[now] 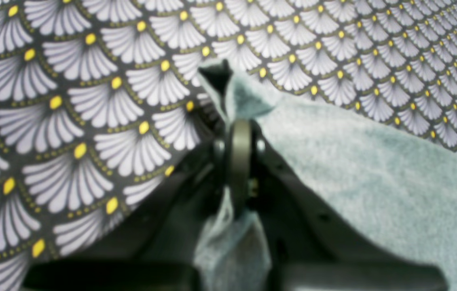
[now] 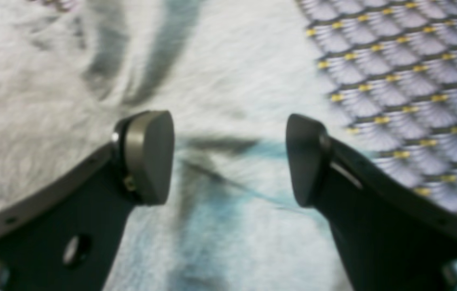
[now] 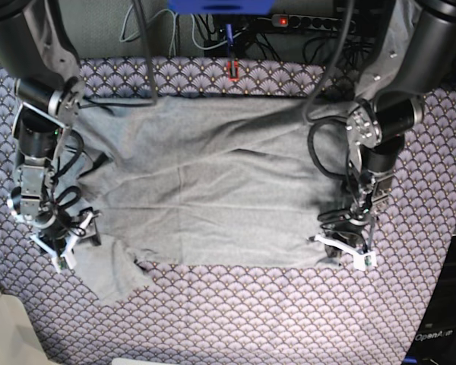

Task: Fold the T-shirt properly
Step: 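Lift the grasped hem with both grippers, then carry the hem over the shirt toward the collar edge with both grippers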

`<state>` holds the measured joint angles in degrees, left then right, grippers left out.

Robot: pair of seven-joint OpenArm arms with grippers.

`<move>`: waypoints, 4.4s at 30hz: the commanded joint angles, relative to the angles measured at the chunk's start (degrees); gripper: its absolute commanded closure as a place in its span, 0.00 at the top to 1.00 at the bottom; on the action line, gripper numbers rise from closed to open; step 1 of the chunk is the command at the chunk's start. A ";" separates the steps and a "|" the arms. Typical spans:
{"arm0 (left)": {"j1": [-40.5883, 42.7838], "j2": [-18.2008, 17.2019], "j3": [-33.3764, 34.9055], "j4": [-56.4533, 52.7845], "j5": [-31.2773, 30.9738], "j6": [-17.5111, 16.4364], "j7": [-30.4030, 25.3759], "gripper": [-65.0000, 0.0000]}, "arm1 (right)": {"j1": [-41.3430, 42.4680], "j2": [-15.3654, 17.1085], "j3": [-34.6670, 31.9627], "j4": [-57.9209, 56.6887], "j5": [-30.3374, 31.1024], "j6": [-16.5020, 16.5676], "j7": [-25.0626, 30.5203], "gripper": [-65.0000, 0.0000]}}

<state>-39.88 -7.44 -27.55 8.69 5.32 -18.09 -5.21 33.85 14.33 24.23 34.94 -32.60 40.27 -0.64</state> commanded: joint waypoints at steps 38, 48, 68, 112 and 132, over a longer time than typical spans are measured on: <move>3.35 -4.65 -0.36 0.32 0.08 0.02 1.56 0.00 | 5.93 9.72 2.72 -13.53 0.91 -6.21 10.10 0.68; 3.09 -7.72 -0.36 0.32 0.08 -0.07 1.56 0.00 | 5.50 9.63 2.36 -13.88 0.73 -6.21 11.15 0.68; 2.47 -7.28 -0.01 0.15 0.52 -0.07 1.65 0.00 | 5.50 5.15 2.19 -14.06 0.64 -6.21 11.33 0.68; 3.26 -5.70 -0.45 0.32 0.00 -0.24 1.65 0.00 | -14.46 -0.83 -0.18 21.98 5.74 -6.03 10.89 0.00; 3.17 -1.66 -0.54 0.41 -0.09 -12.20 6.40 0.00 | -25.45 -2.24 4.47 34.91 5.92 -5.59 11.24 0.00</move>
<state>-36.71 -10.04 -28.38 9.54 2.87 -29.63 -4.16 7.33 10.96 28.36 68.75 -27.64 35.11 9.21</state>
